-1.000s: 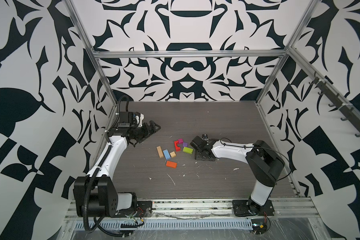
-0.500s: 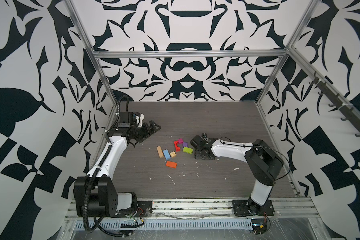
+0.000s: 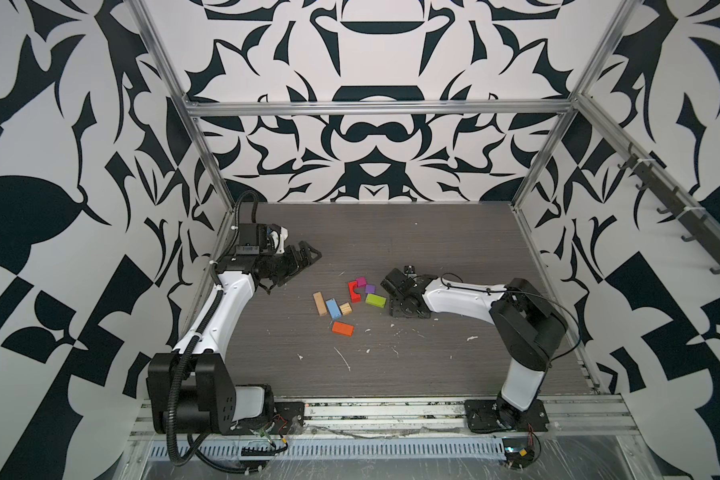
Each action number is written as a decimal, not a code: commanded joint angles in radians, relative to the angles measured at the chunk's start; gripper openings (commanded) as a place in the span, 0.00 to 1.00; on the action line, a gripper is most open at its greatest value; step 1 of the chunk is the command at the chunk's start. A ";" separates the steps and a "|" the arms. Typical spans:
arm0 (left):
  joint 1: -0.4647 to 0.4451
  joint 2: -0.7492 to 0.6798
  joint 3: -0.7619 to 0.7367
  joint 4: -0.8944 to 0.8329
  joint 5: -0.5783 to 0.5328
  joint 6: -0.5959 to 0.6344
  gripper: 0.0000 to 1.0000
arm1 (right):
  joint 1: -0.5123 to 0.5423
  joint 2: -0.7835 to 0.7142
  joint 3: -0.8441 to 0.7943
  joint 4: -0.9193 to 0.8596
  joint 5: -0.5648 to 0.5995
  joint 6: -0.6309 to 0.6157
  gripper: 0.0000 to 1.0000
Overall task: Build the wood block tower
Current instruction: 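Lower the held bar alongside the tan bar with the right gripper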
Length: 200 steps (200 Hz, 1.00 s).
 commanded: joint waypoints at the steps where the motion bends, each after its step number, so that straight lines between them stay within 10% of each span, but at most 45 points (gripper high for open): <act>1: 0.005 -0.005 -0.015 -0.004 0.008 0.000 0.99 | -0.009 0.011 -0.009 -0.021 0.025 -0.016 0.75; 200: 0.004 -0.008 -0.014 -0.006 0.002 0.004 0.99 | -0.016 0.022 -0.008 -0.034 0.020 -0.058 0.80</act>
